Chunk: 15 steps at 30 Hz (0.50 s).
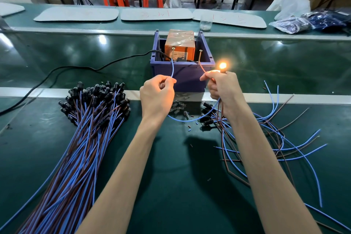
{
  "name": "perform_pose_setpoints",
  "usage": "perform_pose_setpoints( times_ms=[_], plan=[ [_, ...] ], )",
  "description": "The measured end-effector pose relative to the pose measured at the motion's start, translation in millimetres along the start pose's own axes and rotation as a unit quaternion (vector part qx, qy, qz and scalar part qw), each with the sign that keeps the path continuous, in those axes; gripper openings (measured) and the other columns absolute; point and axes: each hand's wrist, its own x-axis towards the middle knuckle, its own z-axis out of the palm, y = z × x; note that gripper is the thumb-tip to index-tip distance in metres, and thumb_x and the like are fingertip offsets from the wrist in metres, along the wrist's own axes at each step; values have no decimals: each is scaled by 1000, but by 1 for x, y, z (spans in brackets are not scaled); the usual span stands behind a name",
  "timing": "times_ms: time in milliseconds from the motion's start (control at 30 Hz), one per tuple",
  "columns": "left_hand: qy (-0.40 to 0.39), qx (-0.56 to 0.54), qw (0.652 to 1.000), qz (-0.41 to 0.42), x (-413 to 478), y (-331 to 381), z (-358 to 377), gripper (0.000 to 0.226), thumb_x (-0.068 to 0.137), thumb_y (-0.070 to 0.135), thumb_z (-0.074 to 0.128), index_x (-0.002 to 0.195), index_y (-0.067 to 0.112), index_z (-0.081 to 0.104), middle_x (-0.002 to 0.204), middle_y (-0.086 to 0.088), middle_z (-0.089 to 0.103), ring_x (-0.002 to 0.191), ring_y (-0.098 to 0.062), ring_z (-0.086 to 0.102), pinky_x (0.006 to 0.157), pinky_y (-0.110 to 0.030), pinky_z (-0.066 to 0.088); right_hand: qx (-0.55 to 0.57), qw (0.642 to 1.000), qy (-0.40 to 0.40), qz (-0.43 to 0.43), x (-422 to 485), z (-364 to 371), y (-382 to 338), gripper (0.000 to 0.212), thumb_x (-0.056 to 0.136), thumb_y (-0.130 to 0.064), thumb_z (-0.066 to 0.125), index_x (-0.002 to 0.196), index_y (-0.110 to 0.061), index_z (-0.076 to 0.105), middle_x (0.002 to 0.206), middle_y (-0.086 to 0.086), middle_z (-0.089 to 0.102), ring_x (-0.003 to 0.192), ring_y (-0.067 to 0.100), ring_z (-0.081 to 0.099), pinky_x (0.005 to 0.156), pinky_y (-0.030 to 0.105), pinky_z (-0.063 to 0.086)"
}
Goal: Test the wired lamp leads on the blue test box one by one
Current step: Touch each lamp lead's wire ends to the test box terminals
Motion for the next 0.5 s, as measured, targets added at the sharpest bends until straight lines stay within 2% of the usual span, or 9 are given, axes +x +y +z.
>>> perform_pose_setpoints(
  times_ms=[367,433,467,500],
  plan=[
    [-9,9,1000,14,-1,-1,3,22,90,16,55,76,22,71,36,10,37,39,-7,35,45,-15,27,-12,1000,-14,4,-1,0,1,22,85,-4,51,67,-8,64,40,-9,31,36,6,22,35,16,19],
    [-26,14,1000,10,-4,0,6,24,89,17,55,72,26,69,36,10,38,39,-7,35,45,-15,27,-88,996,-22,-12,-5,0,-5,25,89,-13,53,70,-10,69,41,-8,41,37,7,33,41,17,29],
    [-42,15,999,1,-7,1,8,25,89,18,56,70,27,69,36,11,40,39,-6,36,46,-17,29,-161,987,-13,-25,-8,-2,-11,28,93,-22,53,72,-12,70,45,-7,51,41,8,46,50,21,39],
    [-66,11,998,-15,-10,3,9,25,89,17,55,70,26,68,37,10,43,39,-6,38,48,-20,32,-247,968,10,-42,-11,-6,-17,35,95,-34,52,76,-13,71,56,-3,63,54,11,60,62,26,48]
  ],
)
